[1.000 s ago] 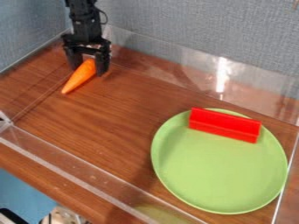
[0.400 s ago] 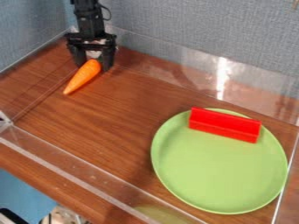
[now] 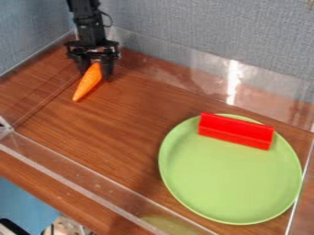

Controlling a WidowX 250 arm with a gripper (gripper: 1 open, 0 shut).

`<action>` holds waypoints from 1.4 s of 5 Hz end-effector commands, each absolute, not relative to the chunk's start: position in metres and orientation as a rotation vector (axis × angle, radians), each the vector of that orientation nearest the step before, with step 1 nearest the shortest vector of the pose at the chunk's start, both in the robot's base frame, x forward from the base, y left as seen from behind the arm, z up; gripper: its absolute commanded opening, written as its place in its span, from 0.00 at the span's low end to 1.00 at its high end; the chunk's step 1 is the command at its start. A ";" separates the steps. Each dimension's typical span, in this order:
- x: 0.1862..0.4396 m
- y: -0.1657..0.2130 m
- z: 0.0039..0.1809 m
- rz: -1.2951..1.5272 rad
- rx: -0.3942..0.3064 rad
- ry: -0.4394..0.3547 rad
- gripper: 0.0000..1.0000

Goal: Put the carrot on the green plate

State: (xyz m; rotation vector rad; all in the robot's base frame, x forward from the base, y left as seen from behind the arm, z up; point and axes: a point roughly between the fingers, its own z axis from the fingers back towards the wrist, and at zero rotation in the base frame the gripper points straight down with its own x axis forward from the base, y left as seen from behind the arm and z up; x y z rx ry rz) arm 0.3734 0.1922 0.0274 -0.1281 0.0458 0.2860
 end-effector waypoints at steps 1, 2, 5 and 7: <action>0.372 0.197 0.046 0.282 -0.124 0.017 0.00; 0.373 0.196 0.052 0.262 -0.133 0.024 0.00; 0.384 0.188 0.106 0.208 -0.124 -0.018 0.00; 0.381 0.153 0.186 0.079 -0.099 -0.116 0.00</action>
